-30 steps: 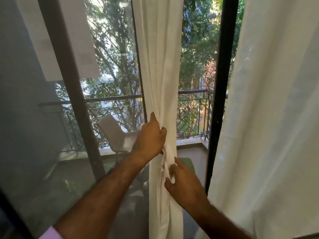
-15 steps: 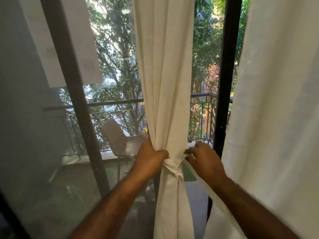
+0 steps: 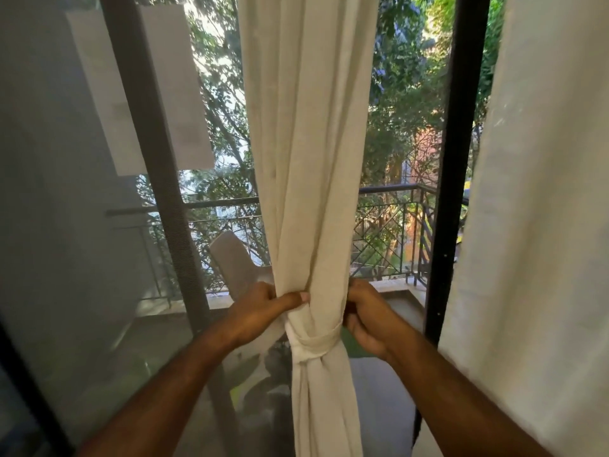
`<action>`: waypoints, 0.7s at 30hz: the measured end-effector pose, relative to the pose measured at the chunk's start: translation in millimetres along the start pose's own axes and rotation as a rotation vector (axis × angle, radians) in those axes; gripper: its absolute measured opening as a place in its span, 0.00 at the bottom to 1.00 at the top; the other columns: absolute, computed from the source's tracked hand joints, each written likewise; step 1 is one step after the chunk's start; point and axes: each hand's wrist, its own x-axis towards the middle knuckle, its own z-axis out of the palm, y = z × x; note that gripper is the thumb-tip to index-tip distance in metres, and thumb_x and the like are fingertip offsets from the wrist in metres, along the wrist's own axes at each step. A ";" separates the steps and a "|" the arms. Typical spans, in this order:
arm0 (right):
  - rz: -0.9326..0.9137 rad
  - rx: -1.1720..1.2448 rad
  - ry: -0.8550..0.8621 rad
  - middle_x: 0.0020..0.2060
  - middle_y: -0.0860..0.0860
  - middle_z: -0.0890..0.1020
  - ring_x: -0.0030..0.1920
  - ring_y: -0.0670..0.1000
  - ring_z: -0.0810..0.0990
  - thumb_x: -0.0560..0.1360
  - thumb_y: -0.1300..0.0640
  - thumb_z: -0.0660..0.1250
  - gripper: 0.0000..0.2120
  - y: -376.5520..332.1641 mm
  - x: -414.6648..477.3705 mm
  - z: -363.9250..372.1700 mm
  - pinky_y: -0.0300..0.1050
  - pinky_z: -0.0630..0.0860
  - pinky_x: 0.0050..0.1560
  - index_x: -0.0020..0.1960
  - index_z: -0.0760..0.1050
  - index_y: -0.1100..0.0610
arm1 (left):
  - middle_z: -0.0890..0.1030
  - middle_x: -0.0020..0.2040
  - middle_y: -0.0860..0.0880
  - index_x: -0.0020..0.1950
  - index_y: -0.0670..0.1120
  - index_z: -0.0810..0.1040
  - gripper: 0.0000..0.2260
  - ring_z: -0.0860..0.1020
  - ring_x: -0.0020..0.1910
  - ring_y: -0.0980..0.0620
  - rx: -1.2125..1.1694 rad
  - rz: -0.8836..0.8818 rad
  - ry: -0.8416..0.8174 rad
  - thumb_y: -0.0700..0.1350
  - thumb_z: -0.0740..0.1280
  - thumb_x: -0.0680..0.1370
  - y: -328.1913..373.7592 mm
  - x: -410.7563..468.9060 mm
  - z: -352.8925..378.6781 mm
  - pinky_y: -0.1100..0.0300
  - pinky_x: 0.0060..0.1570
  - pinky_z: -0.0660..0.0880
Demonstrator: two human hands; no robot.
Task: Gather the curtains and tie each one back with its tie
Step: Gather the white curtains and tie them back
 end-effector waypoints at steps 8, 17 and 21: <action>-0.065 -0.424 0.177 0.47 0.54 0.87 0.46 0.51 0.84 0.73 0.62 0.71 0.11 -6.8 -18.2 -6.9 0.45 0.79 0.46 0.54 0.83 0.54 | 0.86 0.37 0.44 0.46 0.45 0.84 0.16 0.85 0.37 0.46 0.085 -0.039 0.124 0.57 0.65 0.79 6.9 6.7 22.3 0.44 0.44 0.81; -0.037 -0.407 0.286 0.37 0.51 0.84 0.36 0.49 0.78 0.75 0.59 0.69 0.04 1.2 -31.6 -16.8 0.42 0.74 0.33 0.47 0.82 0.57 | 0.82 0.62 0.52 0.68 0.52 0.74 0.23 0.80 0.59 0.54 -0.021 0.004 0.082 0.62 0.63 0.78 12.0 4.7 43.8 0.57 0.58 0.77; 0.026 -0.161 0.268 0.33 0.54 0.80 0.31 0.49 0.77 0.75 0.65 0.66 0.05 5.6 -37.4 -16.3 0.42 0.74 0.31 0.42 0.78 0.59 | 0.83 0.58 0.45 0.66 0.51 0.72 0.34 0.82 0.55 0.42 0.354 -0.146 0.183 0.73 0.58 0.71 5.5 7.5 44.5 0.49 0.52 0.79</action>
